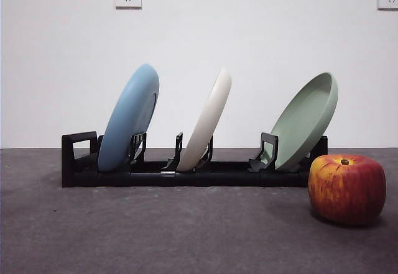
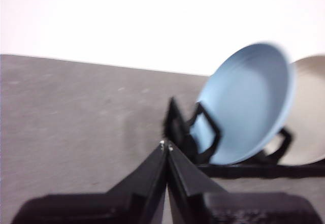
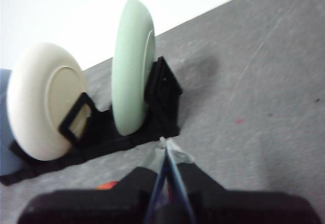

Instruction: Take the blue plate from the plate rack,put the plate on the table,take the apple from the table,put the apple in the plate

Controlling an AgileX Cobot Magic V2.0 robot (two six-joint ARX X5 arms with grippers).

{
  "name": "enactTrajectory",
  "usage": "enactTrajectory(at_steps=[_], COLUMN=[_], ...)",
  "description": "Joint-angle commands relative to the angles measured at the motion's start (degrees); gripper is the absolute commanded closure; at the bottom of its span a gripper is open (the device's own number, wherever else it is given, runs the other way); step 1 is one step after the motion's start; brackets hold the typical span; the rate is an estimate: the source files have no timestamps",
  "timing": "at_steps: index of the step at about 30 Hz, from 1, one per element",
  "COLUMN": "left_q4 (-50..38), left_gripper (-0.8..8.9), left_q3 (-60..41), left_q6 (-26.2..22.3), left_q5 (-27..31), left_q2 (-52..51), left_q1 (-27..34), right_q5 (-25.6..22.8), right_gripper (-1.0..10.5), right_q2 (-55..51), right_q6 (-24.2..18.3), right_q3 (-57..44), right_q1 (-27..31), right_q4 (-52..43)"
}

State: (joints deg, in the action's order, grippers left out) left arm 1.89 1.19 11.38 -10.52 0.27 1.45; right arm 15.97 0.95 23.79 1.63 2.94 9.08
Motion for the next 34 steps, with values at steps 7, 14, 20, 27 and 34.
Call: enactTrajectory(at_steps=[7,14,20,27,34], left_q4=[4.26,4.68,9.16,17.68,19.43], left_gripper=[8.19,8.19,8.19,8.11,5.27], left_q3=[11.69,24.17,34.86,44.92,48.06], left_q6=[9.77,5.44,3.34,0.09,1.09], left_q5=[-3.50,-6.38,-11.93,-20.37,-25.86], left_q2=[5.99,19.08,29.94,42.25,49.13], left_q1=[0.15,0.15,0.13,0.13,-0.33], right_q5=[0.48,1.09,8.37,18.86,20.81], right_gripper=[9.6,9.6,9.5,9.4,5.7], right_q2=[8.33,21.70,33.90,46.07,50.14], right_q6=[4.63,2.03,-4.59,-11.21,-11.34], right_q3=[12.07,25.62,38.10,48.33,49.55], right_q1=[-0.11,-0.11,-0.11,-0.11,-0.11], right_q4=[-0.81,0.85,6.10,13.53,13.92])
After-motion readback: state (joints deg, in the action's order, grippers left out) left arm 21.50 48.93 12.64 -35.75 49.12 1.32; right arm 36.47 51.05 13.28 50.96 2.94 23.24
